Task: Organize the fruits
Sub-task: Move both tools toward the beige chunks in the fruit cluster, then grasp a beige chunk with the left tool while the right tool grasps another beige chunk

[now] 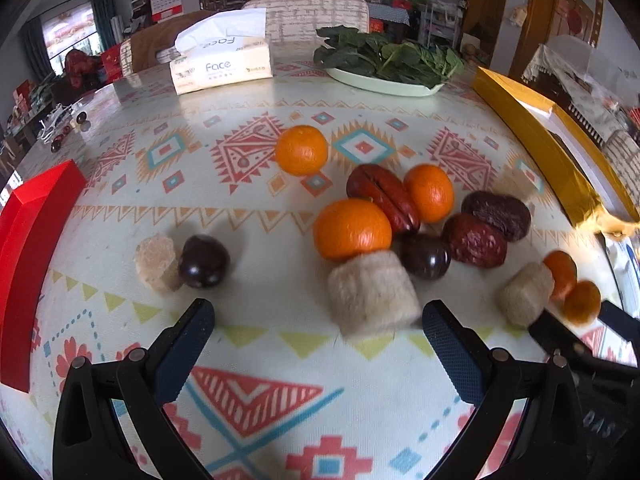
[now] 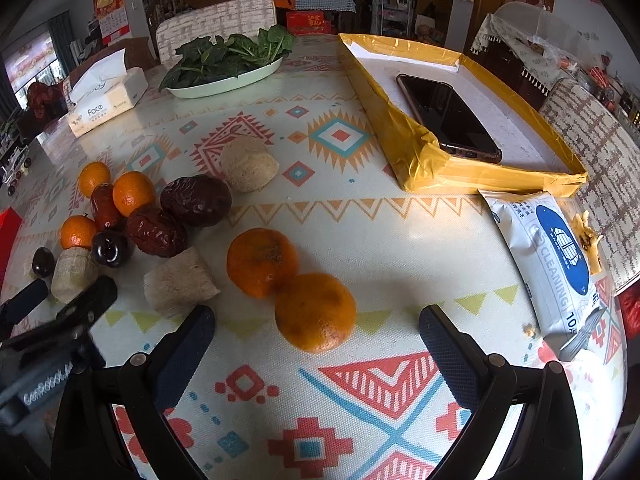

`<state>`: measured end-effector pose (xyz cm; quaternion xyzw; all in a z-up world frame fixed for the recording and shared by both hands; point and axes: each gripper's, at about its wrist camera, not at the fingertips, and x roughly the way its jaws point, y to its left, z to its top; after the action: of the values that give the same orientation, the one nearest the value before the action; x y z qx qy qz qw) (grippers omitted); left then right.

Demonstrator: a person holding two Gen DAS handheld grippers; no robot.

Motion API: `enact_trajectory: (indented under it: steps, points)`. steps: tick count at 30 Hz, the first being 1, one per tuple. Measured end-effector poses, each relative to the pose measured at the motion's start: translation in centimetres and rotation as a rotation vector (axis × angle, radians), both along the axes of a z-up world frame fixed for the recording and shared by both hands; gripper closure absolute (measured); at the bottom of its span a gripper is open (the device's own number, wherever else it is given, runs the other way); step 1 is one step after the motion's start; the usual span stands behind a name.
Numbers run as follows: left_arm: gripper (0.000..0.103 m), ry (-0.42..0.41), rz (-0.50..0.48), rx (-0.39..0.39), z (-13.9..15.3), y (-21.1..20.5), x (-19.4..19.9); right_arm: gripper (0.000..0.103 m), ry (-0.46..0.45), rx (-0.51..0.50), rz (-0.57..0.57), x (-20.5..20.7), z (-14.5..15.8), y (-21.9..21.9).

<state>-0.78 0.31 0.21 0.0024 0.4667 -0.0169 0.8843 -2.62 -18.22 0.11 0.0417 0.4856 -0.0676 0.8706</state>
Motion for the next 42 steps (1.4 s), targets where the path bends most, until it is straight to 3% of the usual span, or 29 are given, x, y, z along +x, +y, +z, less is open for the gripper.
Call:
enact_trajectory:
  steps: [8, 11, 12, 13, 17, 19, 21, 24, 26, 27, 30, 34, 37, 42]
  points:
    - [0.000, 0.038, -0.108, -0.001, 0.0, 0.0, -1.1, 0.000, -0.012, -0.017, 0.001, -0.2, -0.1, 0.2]
    - [0.016, 0.038, -0.145, -0.129, 1.2, 1.4, -2.5, 0.001, -0.004, -0.010, -0.004, -0.2, 0.1, 0.2]
    - [0.017, 0.030, -0.157, -0.182, 2.1, 2.3, -3.2, 0.003, -0.007, -0.005, -0.003, -0.3, 0.3, 0.2]
    - [0.017, 0.002, -0.167, -0.224, 3.2, 3.5, -4.0, 0.007, -0.018, 0.006, -0.001, -0.7, 0.7, 0.2]
    - [0.017, -0.127, -0.138, -0.302, 7.0, 9.1, -6.1, 0.008, -0.155, 0.038, 0.054, -3.1, 4.5, 1.1]
    - [0.017, -0.179, -0.100, -0.314, 8.5, 12.6, -6.6, 0.007, -0.207, 0.038, 0.114, -3.9, 5.6, 2.2]
    - [0.017, -0.203, -0.072, -0.308, 8.9, 14.9, -6.6, 0.007, -0.202, 0.085, 0.190, -3.8, 5.6, 3.7]
    - [0.020, -0.187, -0.057, -0.313, 8.2, 17.1, -6.1, 0.008, -0.159, 0.146, 0.283, -2.9, 4.4, 6.4]
    - [0.031, -0.157, -0.063, -0.331, 7.3, 17.8, -5.4, 0.020, -0.138, 0.181, 0.329, -2.4, 3.8, 8.2]
    - [0.036, -0.130, -0.073, -0.346, 6.6, 17.8, -4.9, 0.022, -0.131, 0.190, 0.333, -2.1, 3.4, 8.8]
    - [0.037, -0.091, -0.088, -0.361, 5.3, 17.3, -3.5, 0.024, -0.134, 0.215, 0.320, -0.7, 3.1, 9.6]
    - [0.037, -0.032, -0.131, -0.300, 2.8, 15.0, -1.0, 0.024, -0.109, 0.220, 0.306, 0.9, 2.2, 10.7]
    - [0.052, 0.004, -0.168, -0.258, 1.1, 13.6, 0.5, 0.030, -0.083, 0.219, 0.310, 1.9, 1.2, 11.3]
    - [0.058, -0.025, -0.196, -0.249, 1.1, 13.2, 1.2, 0.033, -0.082, 0.208, 0.318, 2.3, 0.7, 11.9]
